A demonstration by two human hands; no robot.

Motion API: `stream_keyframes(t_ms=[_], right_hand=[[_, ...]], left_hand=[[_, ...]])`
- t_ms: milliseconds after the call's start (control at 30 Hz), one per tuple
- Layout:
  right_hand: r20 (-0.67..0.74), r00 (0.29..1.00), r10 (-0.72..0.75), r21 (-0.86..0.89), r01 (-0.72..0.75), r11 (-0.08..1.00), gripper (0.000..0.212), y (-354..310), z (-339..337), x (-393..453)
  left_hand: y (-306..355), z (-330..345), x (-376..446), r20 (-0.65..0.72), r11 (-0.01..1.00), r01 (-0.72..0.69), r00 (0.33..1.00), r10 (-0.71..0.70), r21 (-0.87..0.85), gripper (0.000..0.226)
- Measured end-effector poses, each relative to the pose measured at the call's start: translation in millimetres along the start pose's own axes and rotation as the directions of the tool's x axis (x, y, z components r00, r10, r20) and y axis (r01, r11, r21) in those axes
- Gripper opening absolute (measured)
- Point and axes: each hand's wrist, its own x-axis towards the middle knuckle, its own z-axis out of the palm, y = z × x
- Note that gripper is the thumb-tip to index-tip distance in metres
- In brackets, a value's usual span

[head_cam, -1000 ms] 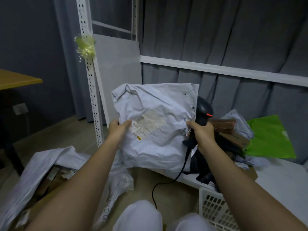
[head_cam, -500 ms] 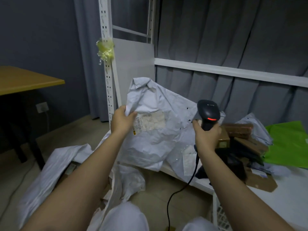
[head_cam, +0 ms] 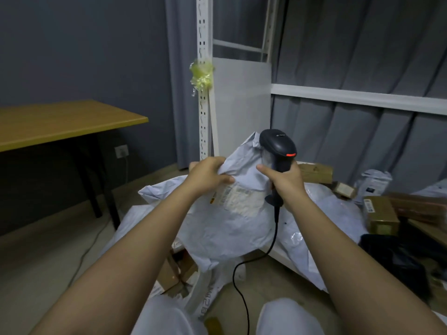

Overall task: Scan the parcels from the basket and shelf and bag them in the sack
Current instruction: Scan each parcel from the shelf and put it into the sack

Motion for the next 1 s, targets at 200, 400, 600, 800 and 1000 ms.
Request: stream_keyframes(t_ms=[200, 400, 600, 800, 1000], right_hand=[[-0.043, 0.998, 0.053, 0.018, -0.052, 0.998, 0.042, -7.6, 3.9, -5.3], [-0.157, 0.985, 0.072, 0.073, -0.062, 0.995, 0.036, -10.7, -9.2, -7.7], [-0.269, 0.949, -0.162, -0.233, 0.099, 0.967, 0.022, 8.0, -56.5, -24.8], [-0.024, 0.996, -0.087, -0.473, 0.065, 0.879, 0.020, 47.2, -101.4, -21.0], [0.033, 0.997, -0.068, -0.651, 0.073, 0.755, 0.019, 50.5, -132.1, -28.3]], left_hand=[[-8.9, -17.0, -22.6, -0.013, 1.000, 0.007, 1.000, -0.007, -0.013, 0.024], [-28.8, -11.8, -22.7, -0.001, 0.988, 0.105, 0.994, -0.106, -0.109, 0.026], [18.8, 18.8, 17.5, 0.025, 0.975, -0.020, 1.000, 0.014, 0.220, 0.026], [45.4, 63.4, 68.6, -0.036, 0.983, -0.044, 0.998, 0.051, 0.179, 0.021], [54.7, 82.4, 83.1, -0.124, 0.982, -0.079, 0.987, 0.100, 0.171, 0.024]])
